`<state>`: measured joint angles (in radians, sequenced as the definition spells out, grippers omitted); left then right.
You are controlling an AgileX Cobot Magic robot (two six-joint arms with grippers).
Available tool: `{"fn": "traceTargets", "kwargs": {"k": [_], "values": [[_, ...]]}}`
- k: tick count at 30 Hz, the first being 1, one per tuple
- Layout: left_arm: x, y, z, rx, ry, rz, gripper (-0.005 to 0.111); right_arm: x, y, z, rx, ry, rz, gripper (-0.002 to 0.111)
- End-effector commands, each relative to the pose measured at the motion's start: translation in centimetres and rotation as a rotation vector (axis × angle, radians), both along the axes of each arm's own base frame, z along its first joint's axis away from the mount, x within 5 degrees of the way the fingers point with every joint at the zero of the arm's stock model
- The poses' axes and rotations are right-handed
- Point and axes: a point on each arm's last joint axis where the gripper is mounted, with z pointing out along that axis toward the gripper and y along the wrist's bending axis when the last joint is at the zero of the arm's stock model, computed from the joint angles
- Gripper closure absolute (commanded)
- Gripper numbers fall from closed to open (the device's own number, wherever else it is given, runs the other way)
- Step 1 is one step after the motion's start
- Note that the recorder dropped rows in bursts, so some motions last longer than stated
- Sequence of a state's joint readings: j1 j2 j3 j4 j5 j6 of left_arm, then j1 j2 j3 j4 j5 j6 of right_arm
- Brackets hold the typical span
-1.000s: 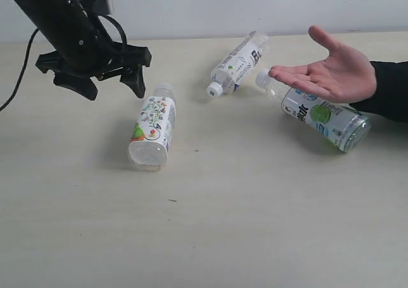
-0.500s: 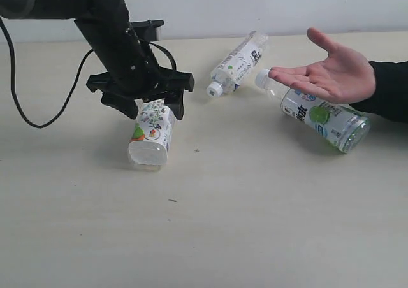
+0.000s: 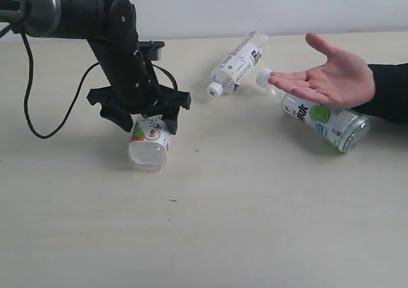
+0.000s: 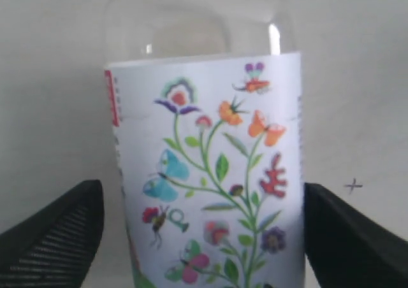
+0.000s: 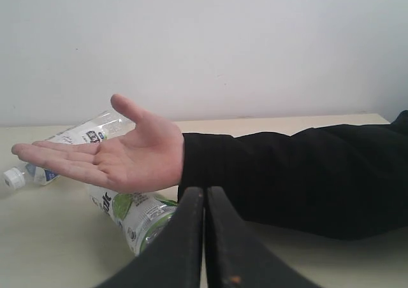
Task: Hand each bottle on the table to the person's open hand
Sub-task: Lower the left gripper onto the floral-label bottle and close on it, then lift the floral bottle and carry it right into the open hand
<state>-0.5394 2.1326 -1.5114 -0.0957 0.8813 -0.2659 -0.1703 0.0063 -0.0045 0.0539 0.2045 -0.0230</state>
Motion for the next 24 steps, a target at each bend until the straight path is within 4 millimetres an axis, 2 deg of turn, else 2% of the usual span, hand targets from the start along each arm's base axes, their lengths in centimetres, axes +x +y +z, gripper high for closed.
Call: {"fn": "traceTargets", "kwargs": {"k": [1,3,4,5,6,8,11,15,19,24], "values": [[-0.1,-0.3,-0.8,0.011,0.014,-0.001,0.027,0.0,0.0,-0.1,-0.003,-0.005,-0.005,0.107],[0.0,-0.3,-0.6,0.012,0.010,-0.007,0.034,0.0,0.0,-0.1,-0.005,-0.005,-0.005,0.107],[0.2,-0.4,-0.1,0.009,0.004,-0.008,0.050,0.0,0.0,-0.1,-0.005,-0.005,-0.005,0.107],[0.3,-0.5,0.1,0.007,0.002,-0.009,0.059,0.0,0.0,-0.1,-0.005,-0.005,-0.005,0.107],[0.6,-0.6,0.7,0.003,-0.005,-0.016,0.080,0.0,0.0,-0.1,-0.005,-0.005,-0.005,0.107],[1.0,-1.0,2.1,0.004,-0.016,-0.067,0.106,0.0,0.0,-0.1,-0.005,-0.005,-0.005,0.107],[1.5,-1.3,4.3,0.012,-0.021,-0.156,0.105,0.0,0.0,-0.1,-0.005,-0.005,-0.005,0.107],[1.6,-2.0,7.7,-0.019,-0.126,-0.285,0.106,0.0,0.0,-0.1,-0.005,-0.005,-0.005,0.107],[1.4,-3.0,9.5,-0.159,-0.185,-0.272,0.107,0.0,0.0,-0.1,-0.003,-0.005,-0.005,0.107],[0.6,-5.2,10.9,-0.226,-0.287,-0.548,0.107,0.0,0.0,-0.1,-0.003,-0.005,-0.005,0.107]]}}
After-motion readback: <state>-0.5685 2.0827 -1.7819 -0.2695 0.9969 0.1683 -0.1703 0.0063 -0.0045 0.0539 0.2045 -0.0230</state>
